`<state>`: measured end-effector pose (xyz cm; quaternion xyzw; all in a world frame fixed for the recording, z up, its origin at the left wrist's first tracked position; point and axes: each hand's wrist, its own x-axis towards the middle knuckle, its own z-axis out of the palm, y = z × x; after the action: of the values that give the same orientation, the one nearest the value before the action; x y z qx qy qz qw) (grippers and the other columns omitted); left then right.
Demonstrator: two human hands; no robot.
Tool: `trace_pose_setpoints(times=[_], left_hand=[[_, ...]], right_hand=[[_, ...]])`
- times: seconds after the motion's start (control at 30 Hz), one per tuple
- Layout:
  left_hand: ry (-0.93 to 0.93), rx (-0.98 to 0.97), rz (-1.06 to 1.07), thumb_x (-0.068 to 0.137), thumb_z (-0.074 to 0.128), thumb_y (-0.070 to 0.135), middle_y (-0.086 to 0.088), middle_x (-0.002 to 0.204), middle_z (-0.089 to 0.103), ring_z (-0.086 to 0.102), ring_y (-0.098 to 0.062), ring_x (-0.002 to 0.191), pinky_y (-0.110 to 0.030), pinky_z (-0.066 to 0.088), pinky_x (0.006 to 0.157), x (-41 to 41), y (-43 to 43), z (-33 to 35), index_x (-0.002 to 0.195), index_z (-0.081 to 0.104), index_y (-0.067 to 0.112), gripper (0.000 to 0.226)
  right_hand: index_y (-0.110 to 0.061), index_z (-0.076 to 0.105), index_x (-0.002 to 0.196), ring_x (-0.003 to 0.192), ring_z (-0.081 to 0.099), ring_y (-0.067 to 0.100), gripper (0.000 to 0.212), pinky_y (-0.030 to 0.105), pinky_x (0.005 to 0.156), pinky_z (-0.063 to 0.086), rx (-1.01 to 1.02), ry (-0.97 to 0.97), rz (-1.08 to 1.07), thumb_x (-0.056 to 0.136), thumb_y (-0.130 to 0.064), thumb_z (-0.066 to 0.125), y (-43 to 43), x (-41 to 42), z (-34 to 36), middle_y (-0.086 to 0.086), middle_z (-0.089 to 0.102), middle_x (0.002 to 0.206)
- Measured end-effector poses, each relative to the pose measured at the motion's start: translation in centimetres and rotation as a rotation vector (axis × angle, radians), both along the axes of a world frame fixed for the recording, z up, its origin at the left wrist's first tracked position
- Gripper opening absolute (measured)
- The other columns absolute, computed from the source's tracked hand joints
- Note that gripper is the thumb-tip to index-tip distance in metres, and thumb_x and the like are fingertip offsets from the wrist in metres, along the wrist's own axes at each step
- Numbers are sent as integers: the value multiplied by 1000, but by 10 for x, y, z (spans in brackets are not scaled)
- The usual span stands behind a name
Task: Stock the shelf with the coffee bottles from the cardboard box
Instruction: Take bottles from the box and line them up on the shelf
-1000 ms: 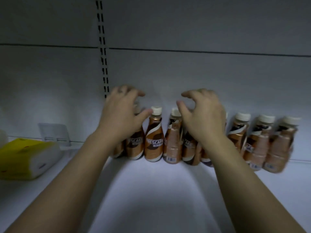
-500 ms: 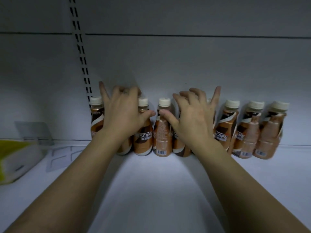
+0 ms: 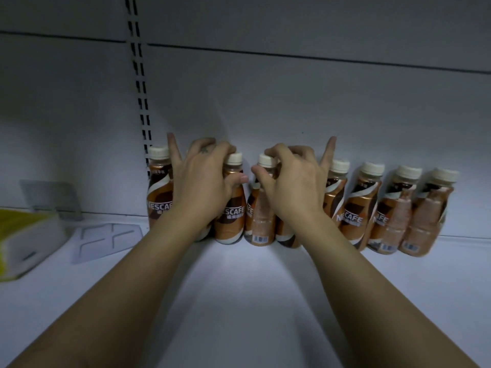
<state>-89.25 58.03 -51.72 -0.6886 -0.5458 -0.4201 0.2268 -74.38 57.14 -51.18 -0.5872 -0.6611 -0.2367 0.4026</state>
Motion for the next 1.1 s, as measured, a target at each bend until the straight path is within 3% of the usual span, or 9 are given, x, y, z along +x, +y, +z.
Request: trace_pose_setpoints(times=[0.27, 0.43, 0.63, 0.77, 0.9, 1.0, 1.1], left_hand=[[-24, 26, -12, 75, 68, 50, -1, 110, 68, 45, -22, 126, -58, -7, 112, -1, -2, -4, 112, 60, 25, 45], [90, -16, 49, 74, 64, 59, -4, 120, 60, 39, -26, 129, -62, -5, 111, -5, -6, -2, 118, 56, 27, 55], [53, 17, 20, 73, 66, 58, -5, 114, 66, 44, -23, 126, -53, -9, 113, -6, -2, -3, 121, 59, 27, 58], [7, 41, -11, 72, 68, 55, -5, 113, 67, 47, -22, 123, -45, -13, 113, -6, 3, -5, 121, 60, 27, 57], [-25, 39, -49, 72, 69, 52, -4, 116, 66, 46, -20, 124, -43, -13, 113, -7, 5, -7, 122, 60, 26, 57], [-25, 14, -63, 74, 69, 50, -5, 121, 64, 43, -20, 127, -42, -12, 114, -9, 5, -7, 124, 58, 27, 56], [-10, -30, -65, 76, 69, 49, -6, 126, 61, 40, -21, 130, -45, -8, 115, -9, 4, -4, 127, 56, 26, 57]], right_hand=[[-20, 51, 113, 117, 55, 18, 38, 51, 118, -10, -98, 97, 22, 88, -49, 55, 1, 4, 3, -2, 67, 103], [-22, 58, 99, 114, 53, 24, 51, 59, 115, -1, -69, 136, -11, 80, -69, 52, -2, 2, 5, -4, 66, 92], [-20, 60, 84, 96, 60, 21, 36, 44, 121, -2, -31, 199, 55, 81, -56, 62, 12, 5, 11, -3, 65, 76], [-19, 65, 93, 93, 64, 16, 33, 34, 119, -8, -73, 274, 176, 83, -50, 64, 14, 12, 11, -4, 69, 79], [-20, 66, 101, 96, 64, 15, 33, 36, 120, -7, -93, 262, 203, 86, -49, 63, 13, 15, 8, -4, 71, 88], [-19, 67, 107, 102, 63, 16, 34, 45, 121, 4, -116, 253, 222, 87, -47, 63, 12, 15, 7, -4, 72, 97], [-18, 66, 118, 110, 60, 19, 39, 49, 110, 34, -138, 231, 297, 89, -44, 61, 6, 19, 10, 0, 70, 112]])
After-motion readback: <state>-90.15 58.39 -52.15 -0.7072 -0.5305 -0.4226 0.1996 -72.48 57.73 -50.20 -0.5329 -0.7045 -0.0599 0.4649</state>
